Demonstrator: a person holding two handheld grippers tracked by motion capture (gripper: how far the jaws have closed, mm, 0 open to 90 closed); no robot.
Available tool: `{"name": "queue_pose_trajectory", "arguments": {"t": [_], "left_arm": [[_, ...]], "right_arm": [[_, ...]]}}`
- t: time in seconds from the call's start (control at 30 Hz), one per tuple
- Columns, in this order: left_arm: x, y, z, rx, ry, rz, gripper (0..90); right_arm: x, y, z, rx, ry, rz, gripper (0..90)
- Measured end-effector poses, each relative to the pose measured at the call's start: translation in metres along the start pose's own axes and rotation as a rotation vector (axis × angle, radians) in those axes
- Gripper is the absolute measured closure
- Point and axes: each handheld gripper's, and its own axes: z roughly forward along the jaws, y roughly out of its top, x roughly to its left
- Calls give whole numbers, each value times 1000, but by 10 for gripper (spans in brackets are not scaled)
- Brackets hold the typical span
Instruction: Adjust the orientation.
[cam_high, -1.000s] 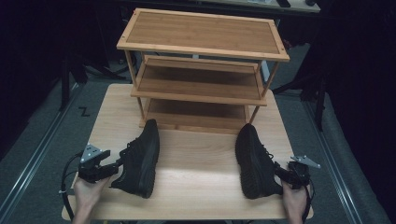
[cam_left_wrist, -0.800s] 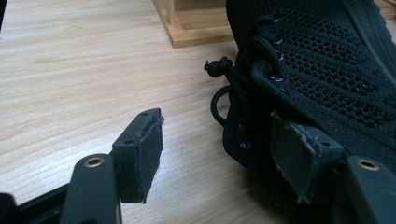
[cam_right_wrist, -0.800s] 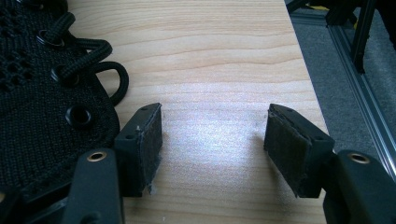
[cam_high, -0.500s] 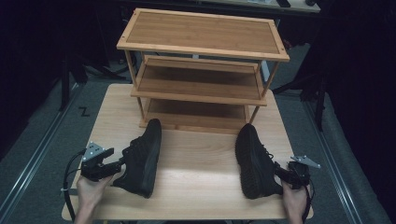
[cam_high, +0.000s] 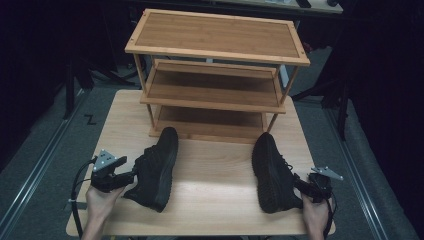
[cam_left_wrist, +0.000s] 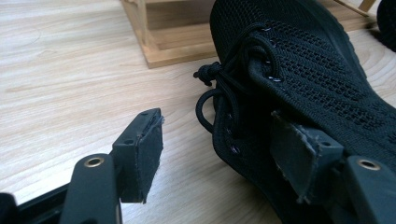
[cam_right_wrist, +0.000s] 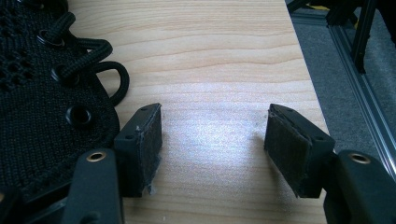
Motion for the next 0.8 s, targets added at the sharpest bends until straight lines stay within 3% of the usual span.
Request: {"name": "queue_pose_trajectory", "arguments": {"t": [0.67,0.8], "left_arm": [[-16,9,13,10,-39,38,349],[-18,10,14,2,-61,26,346]], "right_arm": [[0,0,0,0,2,0,366],[0,0,0,1,2,1,366]]}}
